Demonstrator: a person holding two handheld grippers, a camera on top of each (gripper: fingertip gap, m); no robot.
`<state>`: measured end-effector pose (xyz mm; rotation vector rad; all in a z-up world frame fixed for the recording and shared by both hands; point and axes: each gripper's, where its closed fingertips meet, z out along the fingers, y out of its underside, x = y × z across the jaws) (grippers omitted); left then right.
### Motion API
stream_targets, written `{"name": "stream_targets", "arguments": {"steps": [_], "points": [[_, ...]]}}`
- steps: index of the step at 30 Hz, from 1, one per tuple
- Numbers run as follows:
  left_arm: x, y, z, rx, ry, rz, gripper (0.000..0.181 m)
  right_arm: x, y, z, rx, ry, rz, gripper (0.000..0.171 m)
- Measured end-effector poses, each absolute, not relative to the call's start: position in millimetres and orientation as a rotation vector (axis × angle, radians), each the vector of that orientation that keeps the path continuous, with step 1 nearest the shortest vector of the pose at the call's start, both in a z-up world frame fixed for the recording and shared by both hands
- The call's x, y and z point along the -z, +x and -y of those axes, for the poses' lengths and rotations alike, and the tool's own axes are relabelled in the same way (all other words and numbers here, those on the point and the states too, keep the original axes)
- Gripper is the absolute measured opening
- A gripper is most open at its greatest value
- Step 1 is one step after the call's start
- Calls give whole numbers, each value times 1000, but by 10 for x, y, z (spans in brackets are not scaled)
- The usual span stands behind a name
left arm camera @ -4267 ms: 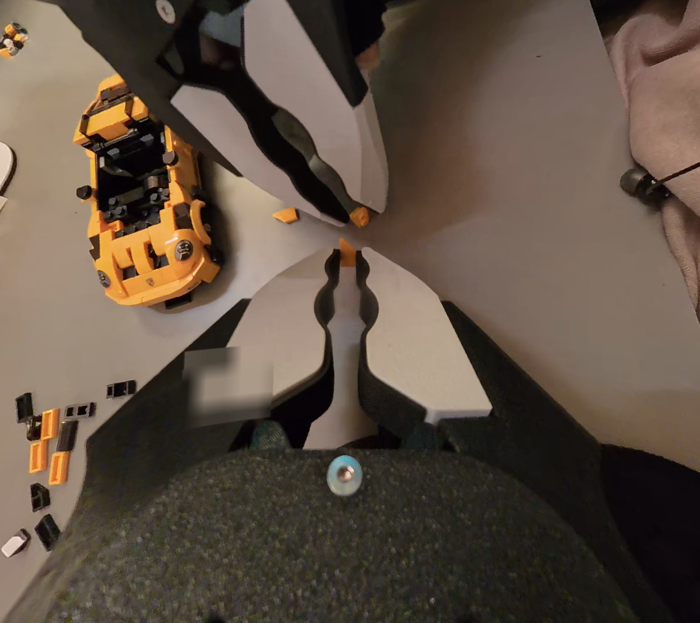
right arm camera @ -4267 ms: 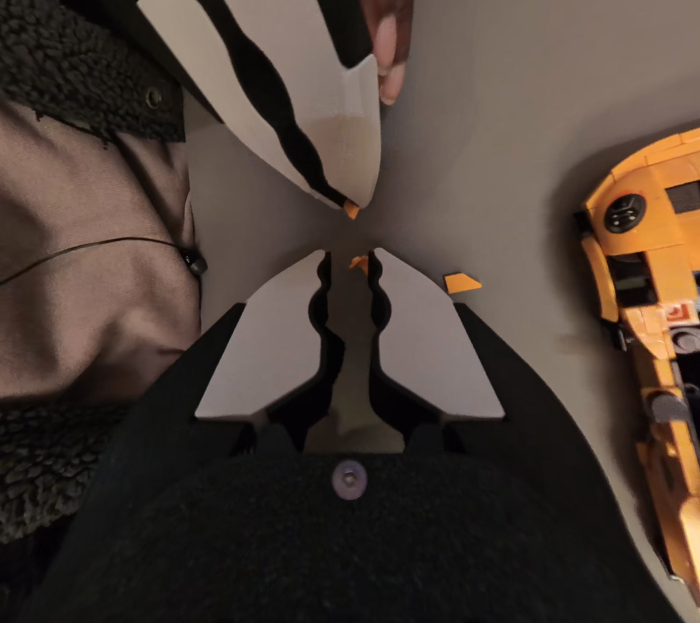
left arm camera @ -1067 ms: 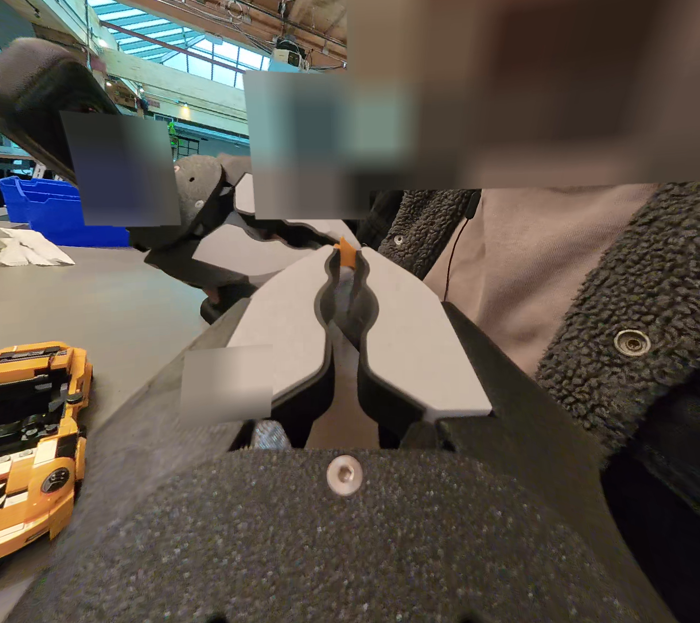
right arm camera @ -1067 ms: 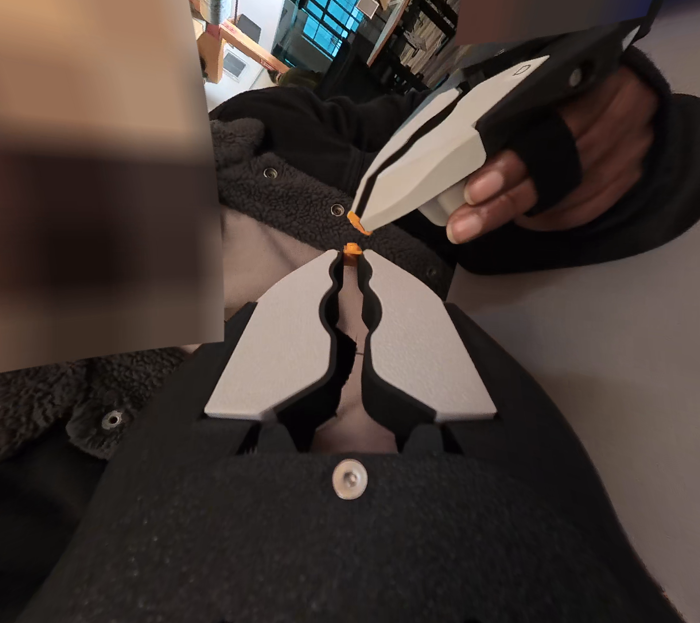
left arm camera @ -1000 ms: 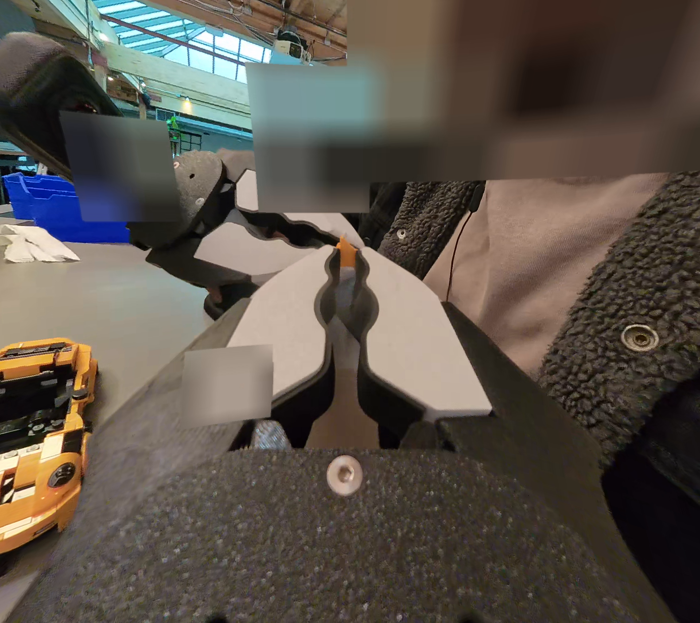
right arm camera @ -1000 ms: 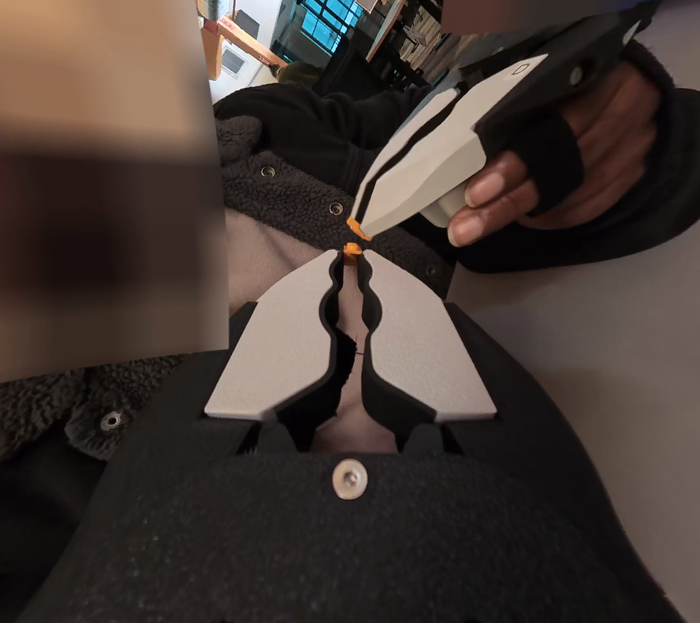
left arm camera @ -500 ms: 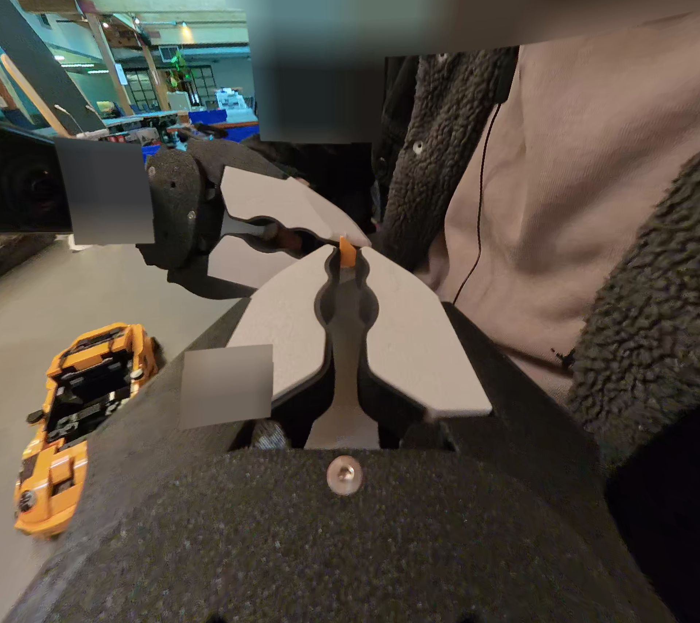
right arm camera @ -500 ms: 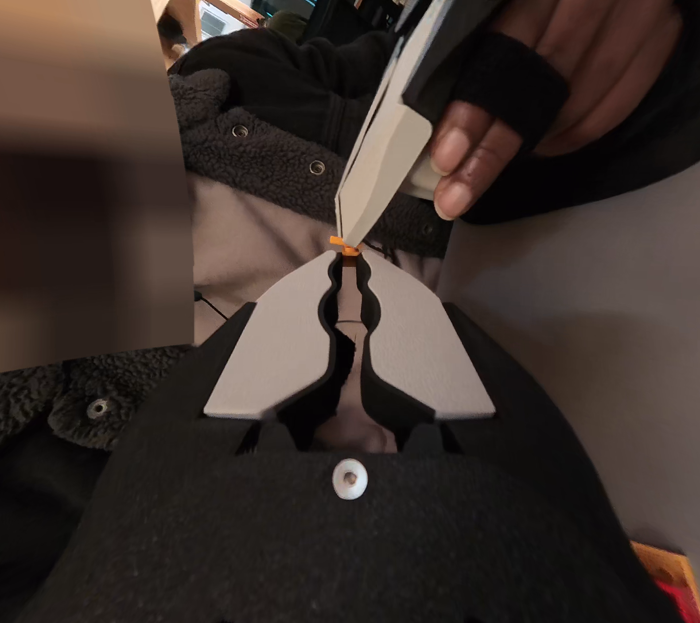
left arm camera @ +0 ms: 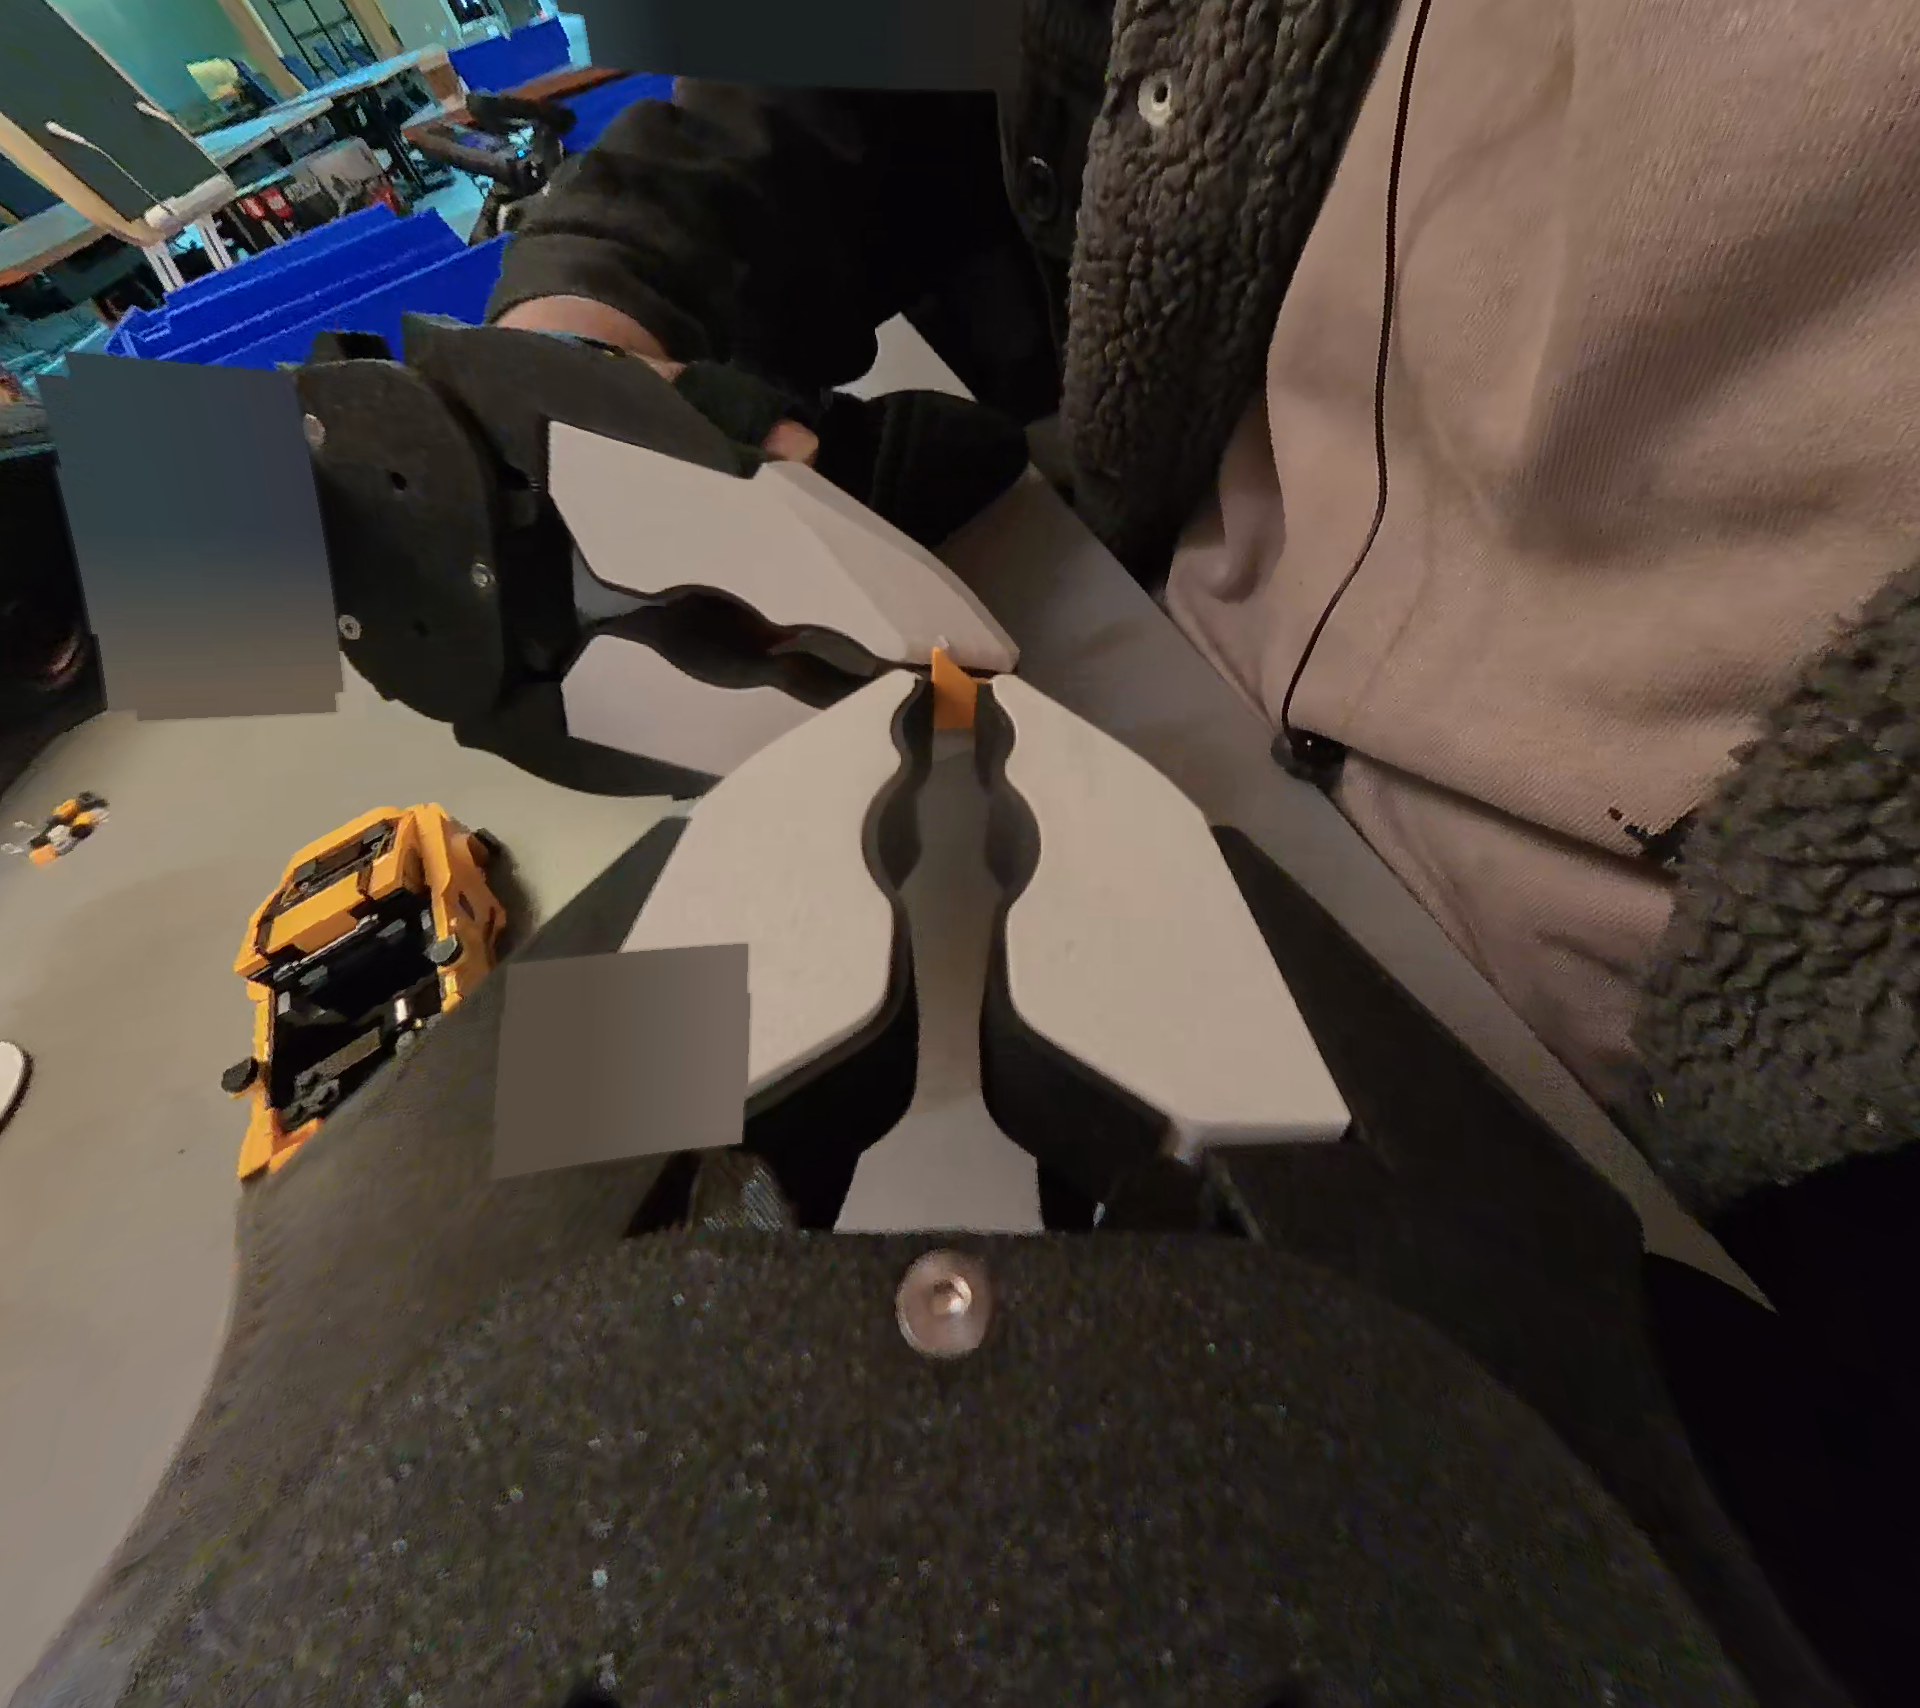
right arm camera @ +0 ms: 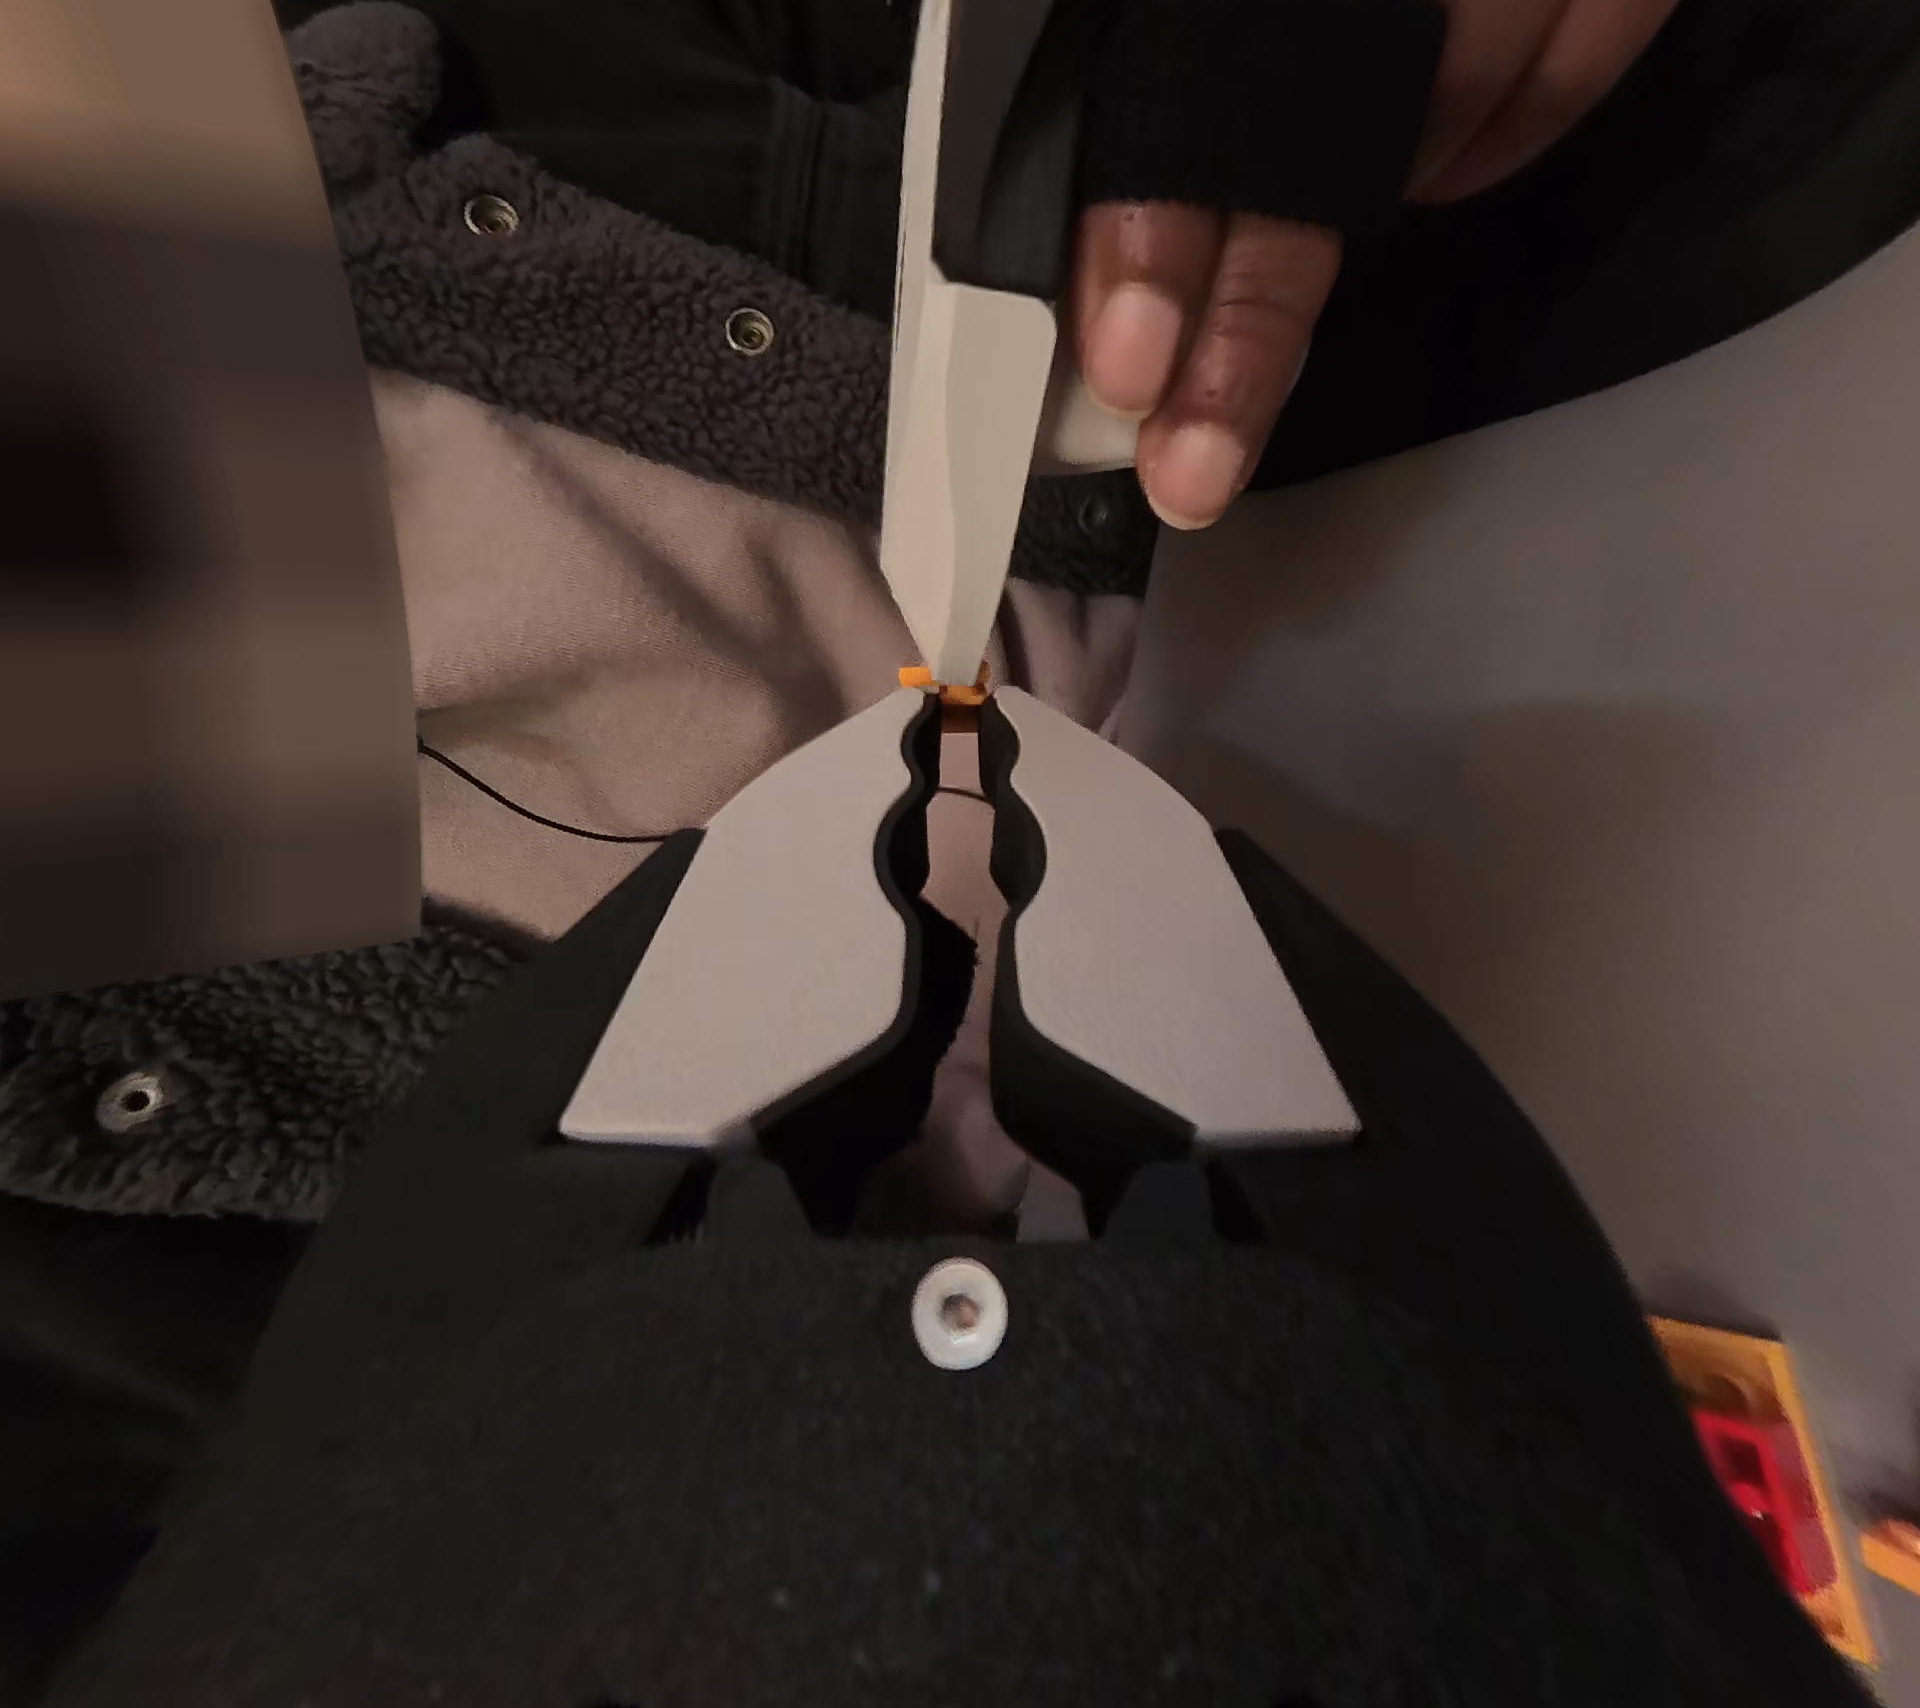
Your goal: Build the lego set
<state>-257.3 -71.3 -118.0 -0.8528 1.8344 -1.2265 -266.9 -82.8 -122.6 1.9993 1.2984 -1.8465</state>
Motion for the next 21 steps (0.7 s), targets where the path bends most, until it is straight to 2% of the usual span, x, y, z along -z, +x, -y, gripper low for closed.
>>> {"name": "stream_targets", "arguments": {"steps": [9,21], "points": [[1338,-2530,816,1021,-839,-2020,8,1393,-2632,917,1707,2060,-1543,5],[1506,-2497,876,1010,-897,-2017,8,1562,-2609,965,1747,2087,-1583,6]]}}
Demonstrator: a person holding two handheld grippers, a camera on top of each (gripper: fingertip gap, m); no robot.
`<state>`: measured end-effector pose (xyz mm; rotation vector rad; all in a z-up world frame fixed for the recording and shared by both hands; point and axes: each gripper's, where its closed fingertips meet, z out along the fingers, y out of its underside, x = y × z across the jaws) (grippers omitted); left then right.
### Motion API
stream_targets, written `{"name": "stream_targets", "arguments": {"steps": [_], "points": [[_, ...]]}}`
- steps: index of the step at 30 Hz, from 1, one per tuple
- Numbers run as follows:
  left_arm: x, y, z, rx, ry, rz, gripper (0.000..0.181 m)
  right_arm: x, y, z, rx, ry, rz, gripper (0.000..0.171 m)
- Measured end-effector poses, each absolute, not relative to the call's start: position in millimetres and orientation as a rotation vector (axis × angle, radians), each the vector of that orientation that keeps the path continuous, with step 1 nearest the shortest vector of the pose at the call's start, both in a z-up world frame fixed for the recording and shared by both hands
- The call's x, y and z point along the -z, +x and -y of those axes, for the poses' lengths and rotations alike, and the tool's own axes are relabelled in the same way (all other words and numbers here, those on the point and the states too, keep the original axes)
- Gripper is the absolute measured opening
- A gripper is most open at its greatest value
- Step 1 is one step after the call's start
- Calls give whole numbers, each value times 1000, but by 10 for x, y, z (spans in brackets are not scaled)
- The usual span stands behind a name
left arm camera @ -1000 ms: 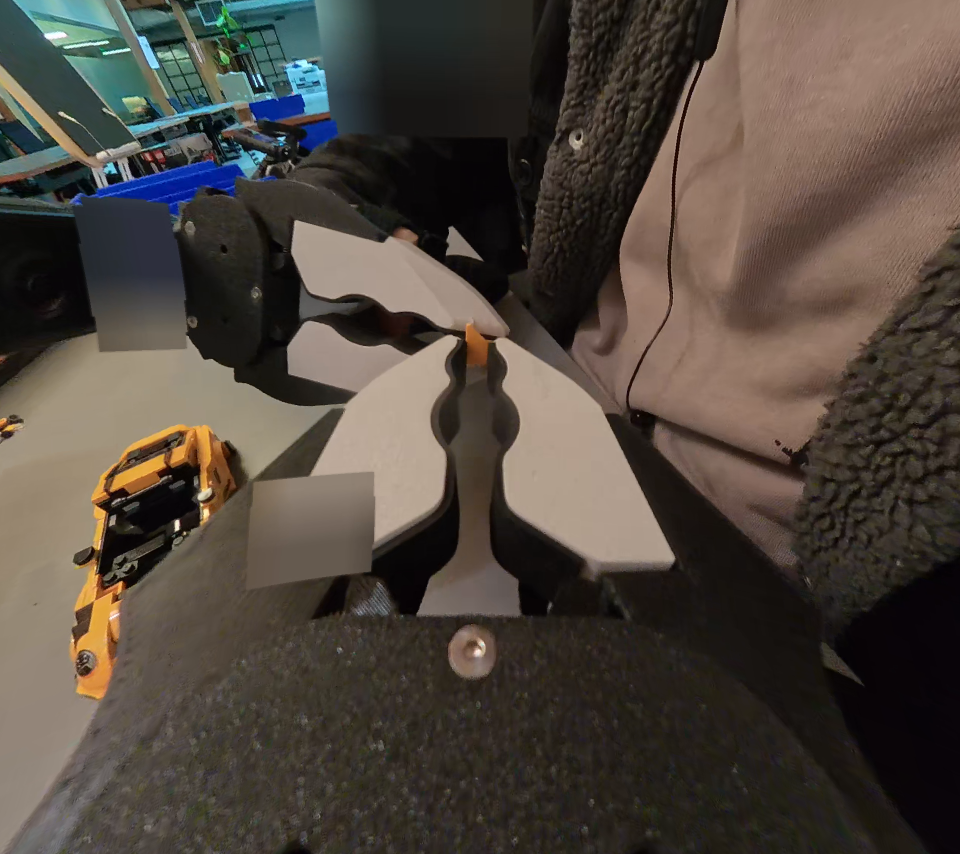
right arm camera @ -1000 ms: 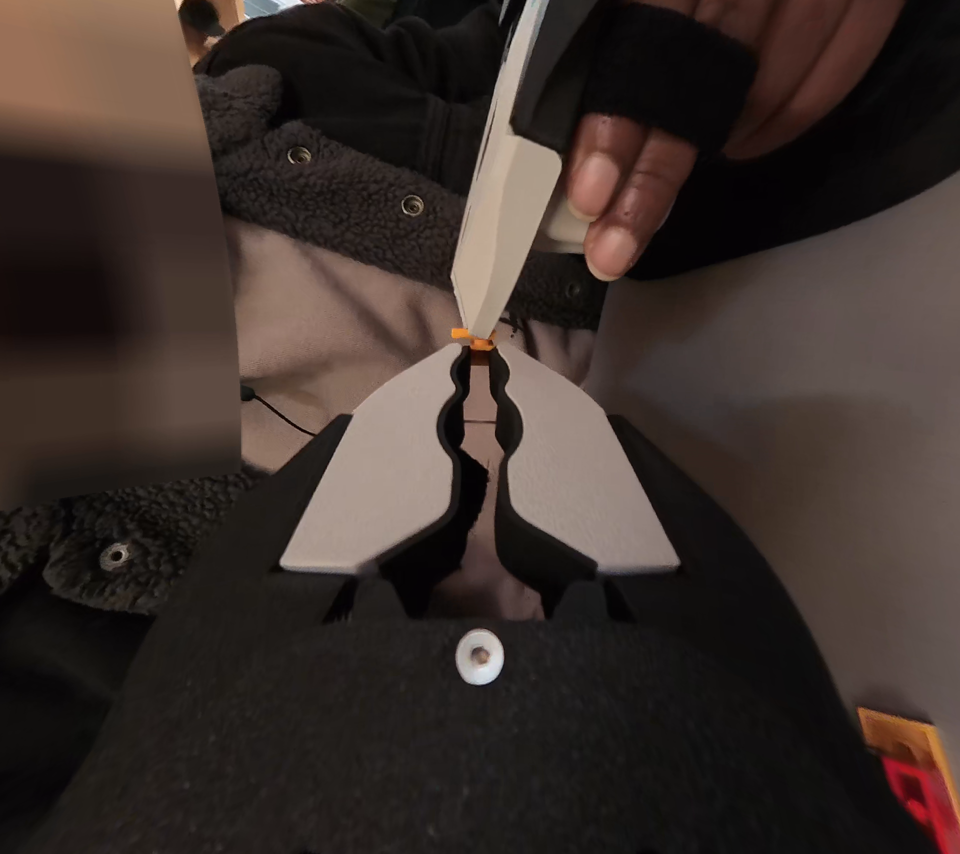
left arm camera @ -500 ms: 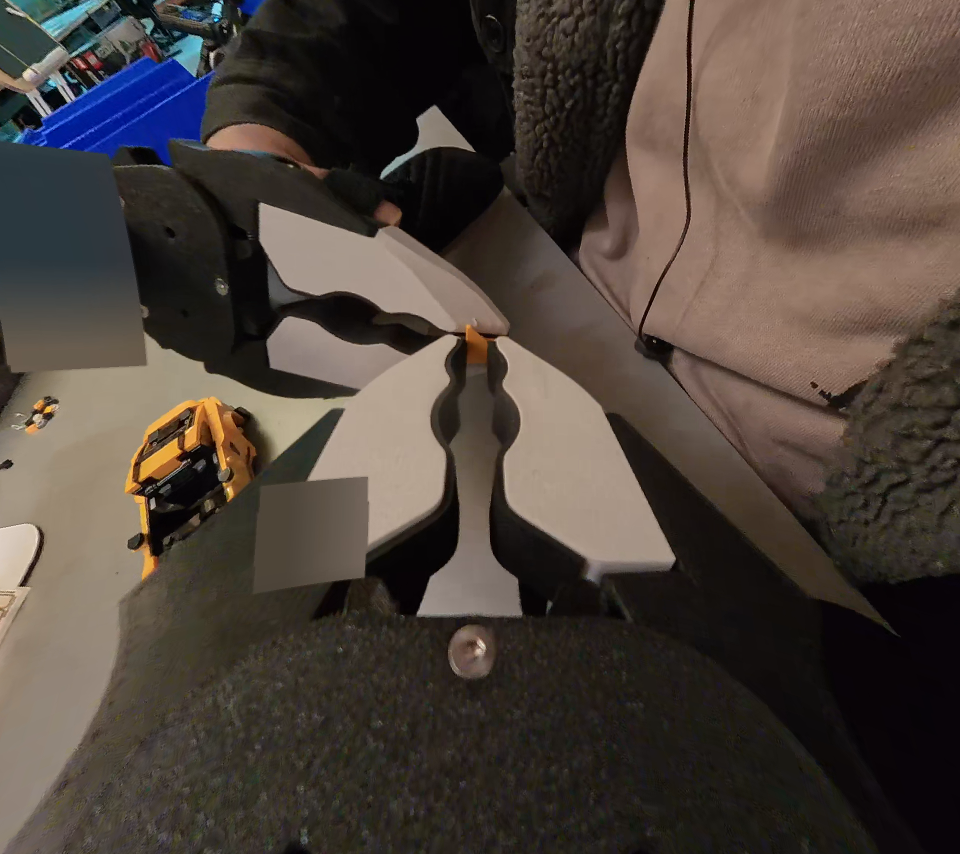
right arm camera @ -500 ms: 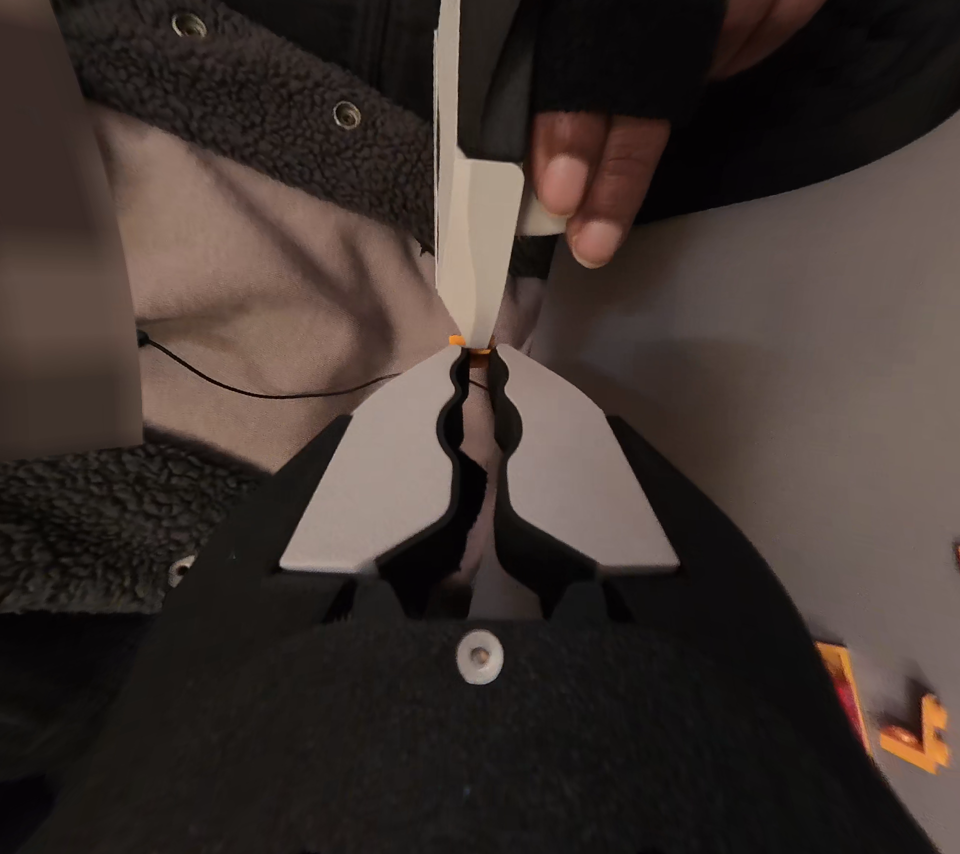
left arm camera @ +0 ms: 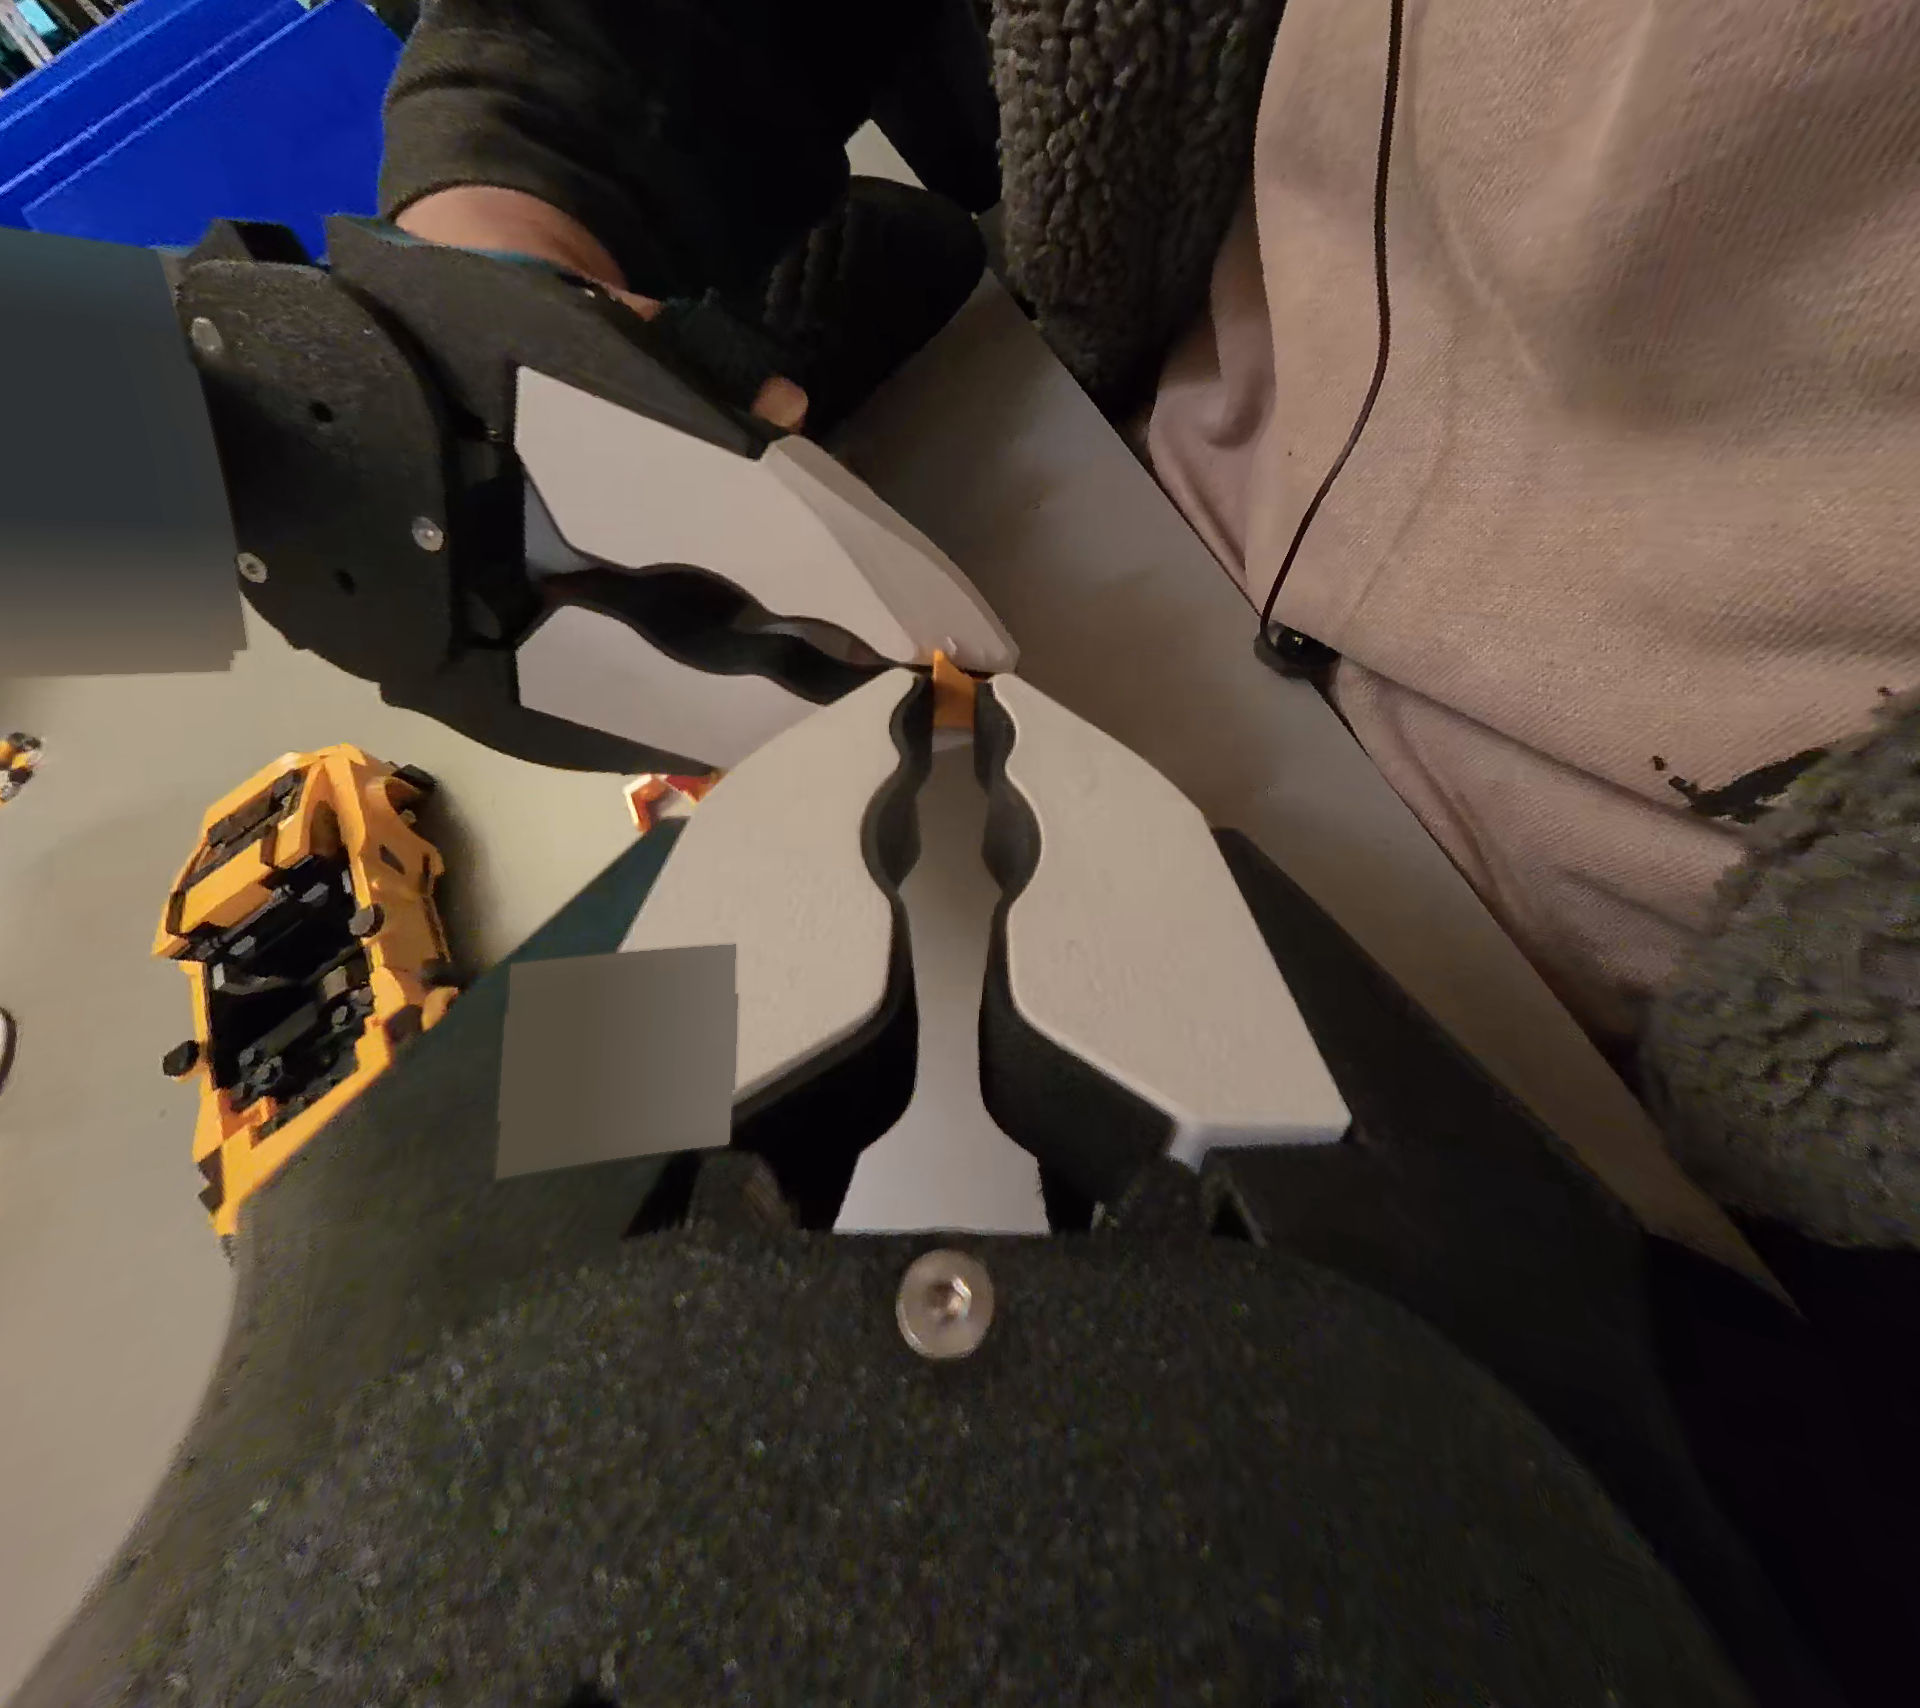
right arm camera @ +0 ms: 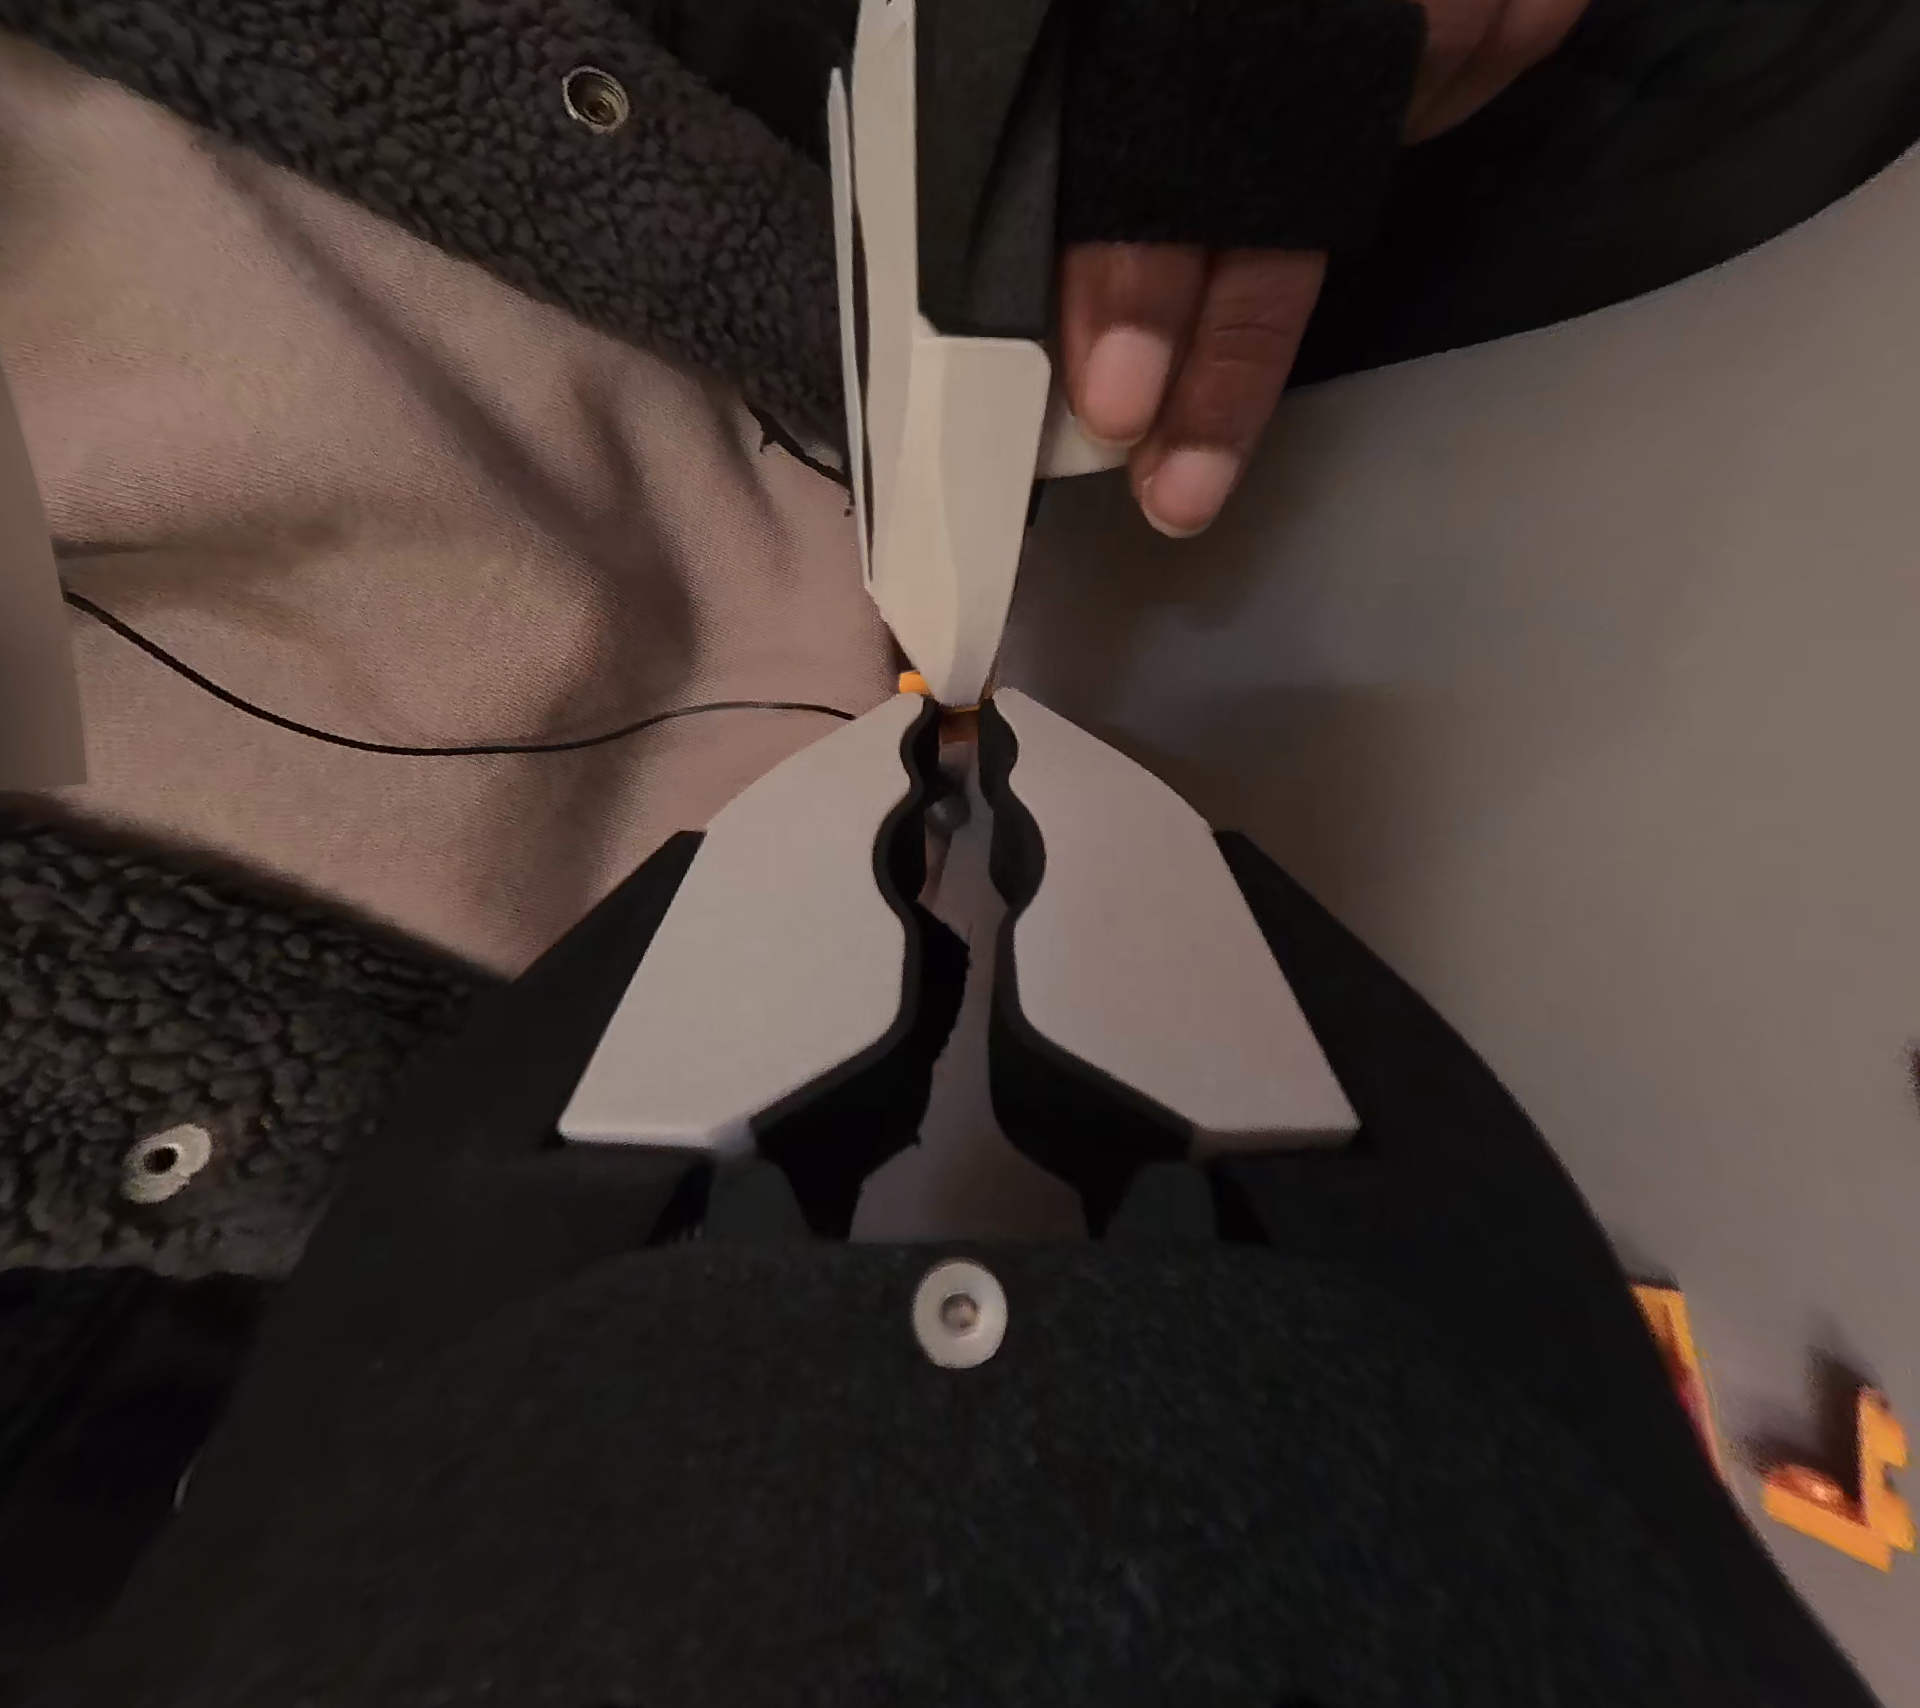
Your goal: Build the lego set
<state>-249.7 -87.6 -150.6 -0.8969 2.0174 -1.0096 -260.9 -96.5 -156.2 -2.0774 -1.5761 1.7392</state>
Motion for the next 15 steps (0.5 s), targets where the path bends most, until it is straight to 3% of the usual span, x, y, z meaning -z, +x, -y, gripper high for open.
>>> {"name": "stream_targets", "arguments": {"steps": [15], "points": [[1441,-2431,675,1034,-977,-1822,7,1478,-2558,796,-1742,-1947,1422,20]]}}
